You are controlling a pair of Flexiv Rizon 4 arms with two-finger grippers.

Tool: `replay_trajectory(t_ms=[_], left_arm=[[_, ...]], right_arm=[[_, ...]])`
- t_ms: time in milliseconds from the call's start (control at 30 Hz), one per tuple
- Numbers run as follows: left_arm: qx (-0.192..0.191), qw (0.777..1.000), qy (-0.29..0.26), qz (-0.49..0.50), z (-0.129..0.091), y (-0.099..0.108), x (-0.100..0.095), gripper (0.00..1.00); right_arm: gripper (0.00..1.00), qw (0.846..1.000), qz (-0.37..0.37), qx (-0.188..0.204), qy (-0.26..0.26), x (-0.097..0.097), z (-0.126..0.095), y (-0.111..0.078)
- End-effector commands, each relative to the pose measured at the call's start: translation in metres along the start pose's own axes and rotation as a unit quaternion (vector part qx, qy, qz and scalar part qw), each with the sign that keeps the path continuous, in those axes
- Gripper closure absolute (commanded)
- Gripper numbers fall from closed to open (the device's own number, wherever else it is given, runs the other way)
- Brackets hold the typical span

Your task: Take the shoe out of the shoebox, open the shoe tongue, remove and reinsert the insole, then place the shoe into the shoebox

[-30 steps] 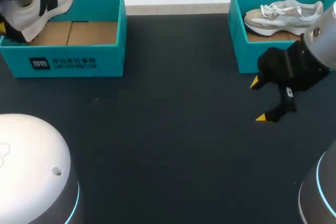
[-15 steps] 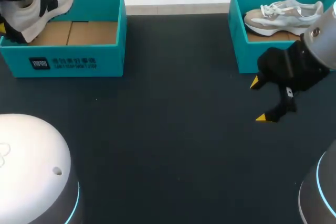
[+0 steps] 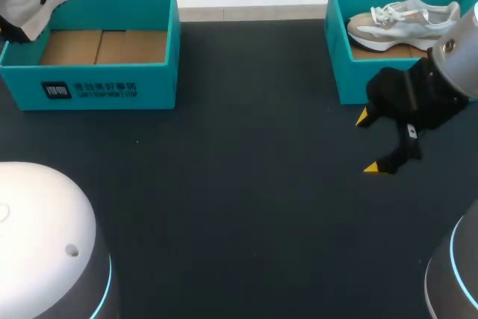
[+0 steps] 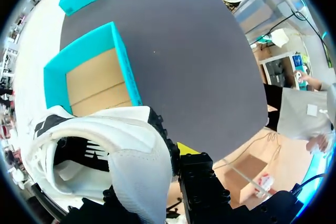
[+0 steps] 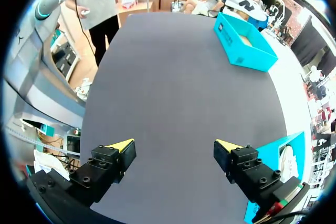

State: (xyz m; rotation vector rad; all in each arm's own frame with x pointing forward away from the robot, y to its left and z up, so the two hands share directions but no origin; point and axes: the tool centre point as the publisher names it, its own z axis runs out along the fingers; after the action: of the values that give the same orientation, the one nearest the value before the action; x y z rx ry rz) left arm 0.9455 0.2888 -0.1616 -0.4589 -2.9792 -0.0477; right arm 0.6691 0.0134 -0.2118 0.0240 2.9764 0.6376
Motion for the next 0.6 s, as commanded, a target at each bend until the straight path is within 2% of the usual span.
replay_trajectory(t_ms=[33,167,300,367,500,533,567,600], left_arm=[[0.028,0.999,-0.001,-0.019,0.004,0.014,-0.013,1.00],[0.030,0.999,-0.012,-0.039,0.014,0.026,-0.021,1.00],[0.058,0.997,-0.011,-0.041,0.026,0.038,-0.025,1.00],[0.050,0.998,-0.016,-0.033,0.030,0.041,-0.025,1.00],[0.037,0.996,-0.002,0.076,0.033,0.045,-0.027,1.00],[0.017,0.991,0.013,0.136,0.033,0.045,-0.027,1.00],[0.008,0.989,0.007,0.149,0.033,0.046,-0.029,1.00],[0.000,0.977,0.023,0.212,0.032,0.048,-0.030,1.00]], right_arm=[[0.00,1.000,0.000,0.001,0.000,-0.001,0.001,0.000],[0.00,1.000,0.000,0.001,0.000,-0.001,0.001,0.000],[0.00,1.000,0.000,0.001,0.000,-0.001,0.001,0.000],[0.00,1.000,0.000,0.001,0.000,-0.001,0.001,0.000],[0.00,1.000,0.000,0.001,0.000,-0.001,0.001,0.000],[0.00,1.000,0.000,0.001,0.000,-0.001,0.001,0.000],[0.00,1.000,0.000,0.001,0.000,-0.001,0.001,0.000],[0.00,1.000,0.000,0.001,0.000,-0.001,0.001,0.000]])
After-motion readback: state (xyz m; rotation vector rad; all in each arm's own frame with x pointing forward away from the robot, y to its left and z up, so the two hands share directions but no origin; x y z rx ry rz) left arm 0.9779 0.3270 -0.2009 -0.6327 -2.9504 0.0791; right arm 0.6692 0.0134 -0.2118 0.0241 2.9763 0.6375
